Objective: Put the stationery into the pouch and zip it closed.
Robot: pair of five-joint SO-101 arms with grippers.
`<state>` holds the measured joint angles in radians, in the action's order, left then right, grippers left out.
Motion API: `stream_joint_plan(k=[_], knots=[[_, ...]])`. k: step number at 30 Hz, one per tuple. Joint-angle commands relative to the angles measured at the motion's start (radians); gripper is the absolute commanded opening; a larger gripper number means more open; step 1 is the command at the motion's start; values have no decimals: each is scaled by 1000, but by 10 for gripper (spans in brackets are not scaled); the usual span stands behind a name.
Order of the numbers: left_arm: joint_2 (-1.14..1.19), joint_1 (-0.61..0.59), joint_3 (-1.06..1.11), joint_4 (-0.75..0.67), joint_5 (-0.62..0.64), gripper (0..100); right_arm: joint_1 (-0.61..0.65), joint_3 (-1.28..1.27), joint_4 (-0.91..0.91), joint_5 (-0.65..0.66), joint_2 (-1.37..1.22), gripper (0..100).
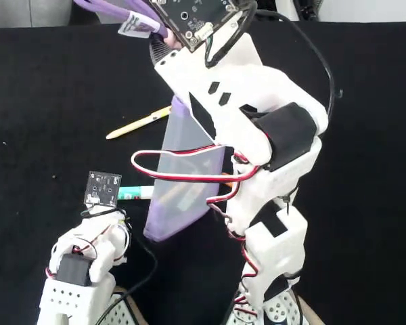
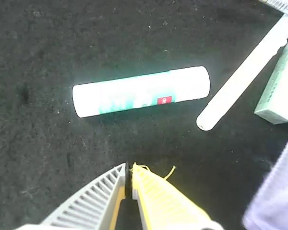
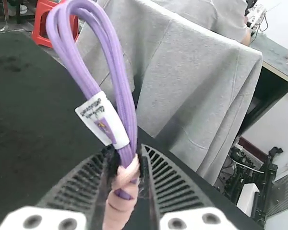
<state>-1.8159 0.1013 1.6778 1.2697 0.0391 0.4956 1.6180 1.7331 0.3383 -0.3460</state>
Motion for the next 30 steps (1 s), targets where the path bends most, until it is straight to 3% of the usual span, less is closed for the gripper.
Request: stream_joint_plan(k=[1, 5, 9, 13, 18, 20, 30], knots=[[-8, -116, -122, -54, 2, 33, 15, -31, 34, -5, 54, 10], [-8, -257, -216, -187, -5, 33, 17, -41, 34, -5, 54, 10], [-8, -314, -351, -305, 5, 33, 17, -41, 34, -5, 54, 10], [-8, -177, -519, -331, 68, 57, 17, -41, 34, -6, 54, 10], [-3, 127, -641, -295, 209, 311, 17, -38, 34, -6, 54, 10], [0, 209, -625, -302, 213, 312, 17, -35, 34, -9, 54, 10], [5, 260, -470, -526, 215, 293, 63, -42, 35, -9, 54, 10]])
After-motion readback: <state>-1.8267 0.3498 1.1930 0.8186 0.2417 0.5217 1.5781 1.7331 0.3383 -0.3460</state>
